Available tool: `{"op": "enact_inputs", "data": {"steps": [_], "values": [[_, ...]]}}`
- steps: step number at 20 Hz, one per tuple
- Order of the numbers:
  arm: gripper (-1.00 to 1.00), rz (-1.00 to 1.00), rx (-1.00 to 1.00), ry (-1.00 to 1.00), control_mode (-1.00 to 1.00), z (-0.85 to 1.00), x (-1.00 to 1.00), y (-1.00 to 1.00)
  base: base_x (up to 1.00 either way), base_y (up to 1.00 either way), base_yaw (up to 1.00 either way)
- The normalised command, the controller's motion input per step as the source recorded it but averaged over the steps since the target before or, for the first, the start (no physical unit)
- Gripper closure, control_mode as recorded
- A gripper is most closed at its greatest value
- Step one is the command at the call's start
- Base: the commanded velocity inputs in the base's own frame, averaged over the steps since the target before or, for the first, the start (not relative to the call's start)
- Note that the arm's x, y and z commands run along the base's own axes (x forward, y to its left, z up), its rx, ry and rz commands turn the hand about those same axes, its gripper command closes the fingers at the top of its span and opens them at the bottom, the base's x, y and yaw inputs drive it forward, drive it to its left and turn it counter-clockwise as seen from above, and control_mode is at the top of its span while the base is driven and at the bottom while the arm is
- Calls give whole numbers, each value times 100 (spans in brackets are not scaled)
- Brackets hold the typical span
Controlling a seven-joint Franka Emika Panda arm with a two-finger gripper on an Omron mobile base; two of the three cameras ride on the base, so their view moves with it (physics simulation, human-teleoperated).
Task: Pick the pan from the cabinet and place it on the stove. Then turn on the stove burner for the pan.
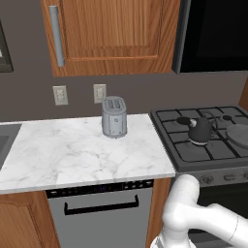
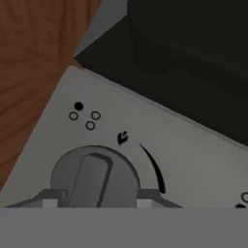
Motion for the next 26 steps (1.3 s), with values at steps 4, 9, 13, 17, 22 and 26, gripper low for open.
{"op": "enact_inputs", "data": {"steps": [4, 9, 13, 17, 22, 26], "values": [[100, 4, -28, -8, -100, -11, 0, 0, 0, 0, 0], [100, 2, -31, -9, -100, -9, -1, 0, 0, 0, 0], [100, 0, -32, -10, -100, -8, -3, 0, 0, 0, 0], [100, 0, -32, -9, -100, -8, -4, 0, 0, 0, 0], [100, 0, -31, -9, -100, -9, -8, 0, 0, 0, 0], [100, 0, -31, -9, -100, -8, -11, 0, 0, 0, 0]]}}
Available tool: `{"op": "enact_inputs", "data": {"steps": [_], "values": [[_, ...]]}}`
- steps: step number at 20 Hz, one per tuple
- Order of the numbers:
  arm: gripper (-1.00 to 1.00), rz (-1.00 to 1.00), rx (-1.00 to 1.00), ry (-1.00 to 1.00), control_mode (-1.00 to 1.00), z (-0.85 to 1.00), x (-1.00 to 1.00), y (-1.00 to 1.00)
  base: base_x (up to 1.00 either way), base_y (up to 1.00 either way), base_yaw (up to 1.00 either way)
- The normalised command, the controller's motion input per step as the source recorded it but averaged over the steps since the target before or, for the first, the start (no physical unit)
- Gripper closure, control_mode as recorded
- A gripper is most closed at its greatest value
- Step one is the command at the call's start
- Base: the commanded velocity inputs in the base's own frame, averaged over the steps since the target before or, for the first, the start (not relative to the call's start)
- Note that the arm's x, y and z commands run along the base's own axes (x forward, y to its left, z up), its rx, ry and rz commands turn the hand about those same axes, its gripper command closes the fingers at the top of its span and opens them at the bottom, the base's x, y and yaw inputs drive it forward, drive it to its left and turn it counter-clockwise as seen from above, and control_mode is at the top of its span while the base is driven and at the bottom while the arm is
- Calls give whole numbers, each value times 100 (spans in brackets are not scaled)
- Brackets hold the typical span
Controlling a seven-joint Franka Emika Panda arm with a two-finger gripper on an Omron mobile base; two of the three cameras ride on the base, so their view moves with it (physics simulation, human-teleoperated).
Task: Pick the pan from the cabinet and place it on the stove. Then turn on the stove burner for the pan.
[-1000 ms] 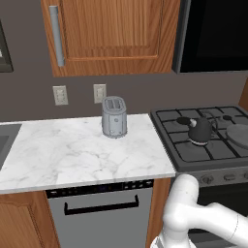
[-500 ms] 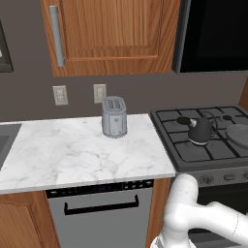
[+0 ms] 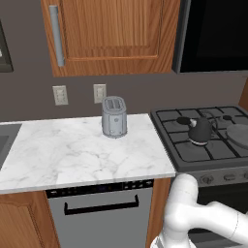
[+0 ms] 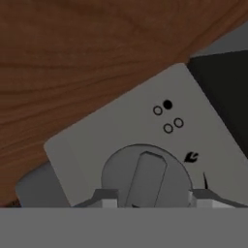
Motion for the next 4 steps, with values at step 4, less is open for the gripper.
{"op": "enact_inputs", "data": {"steps": [4], "values": [[100, 0, -30, -8, -100, -8, -11, 0, 0, 0, 0]]}}
